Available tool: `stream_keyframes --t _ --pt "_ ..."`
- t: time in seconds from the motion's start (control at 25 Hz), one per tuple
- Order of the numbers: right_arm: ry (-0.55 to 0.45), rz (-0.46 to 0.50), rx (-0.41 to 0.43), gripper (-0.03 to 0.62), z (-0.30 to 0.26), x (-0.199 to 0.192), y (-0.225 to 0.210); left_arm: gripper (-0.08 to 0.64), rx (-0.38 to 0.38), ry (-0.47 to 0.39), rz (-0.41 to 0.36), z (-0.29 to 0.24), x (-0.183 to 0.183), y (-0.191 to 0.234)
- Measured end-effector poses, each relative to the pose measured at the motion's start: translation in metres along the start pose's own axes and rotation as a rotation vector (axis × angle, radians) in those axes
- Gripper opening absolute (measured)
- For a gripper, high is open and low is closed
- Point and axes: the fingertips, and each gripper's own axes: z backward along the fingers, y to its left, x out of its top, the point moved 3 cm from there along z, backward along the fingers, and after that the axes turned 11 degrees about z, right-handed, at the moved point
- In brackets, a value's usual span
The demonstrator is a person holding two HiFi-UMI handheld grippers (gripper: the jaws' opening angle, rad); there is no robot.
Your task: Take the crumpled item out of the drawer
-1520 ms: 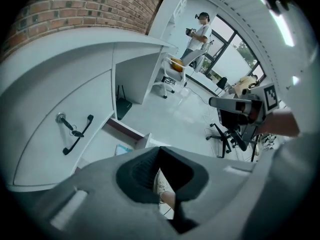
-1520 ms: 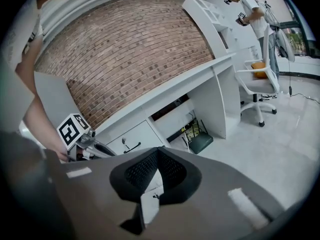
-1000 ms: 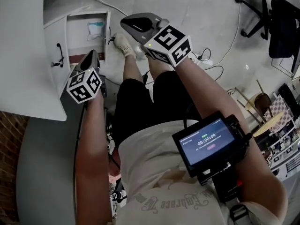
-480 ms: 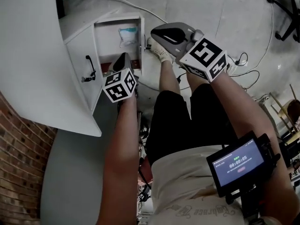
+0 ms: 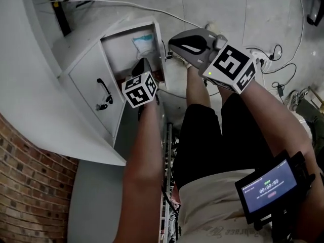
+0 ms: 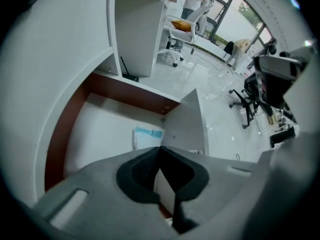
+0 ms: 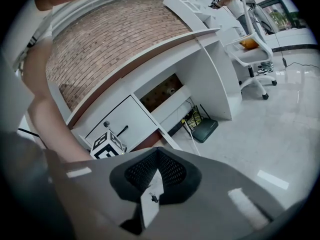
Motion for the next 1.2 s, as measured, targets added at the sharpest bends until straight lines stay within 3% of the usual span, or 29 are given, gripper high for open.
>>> stream_keyframes --t 0.32,0.68,0.88,1.0,1.2 --pt "-0.01 -0.035 -0.041 0.008 0.001 -0.025 -0.011 0.04 0.044 0.071 -0.16 -0.044 -0.011 0.009" --pt "0.013 -0.032 -0.067 0.008 -0.002 -0.035 -0.014 0.183 0.055 0.137 -0.214 -0.071 -0.011 0.016" --pt "0.037 -0.029 -0.051 0.008 -0.005 -0.042 -0.014 0.283 0.106 0.146 -0.179 -0.085 -0.007 0.029" --pt "0.032 -0.042 -0.075 0.008 -0.004 -0.044 -0.017 0.283 0.111 0.161 -0.148 -0.089 -0.008 0.035" --pt "0.034 -0.041 -0.096 0.008 0.001 -0.042 -0.022 0.197 0.09 0.209 -0.141 -0.09 -0.011 0.036"
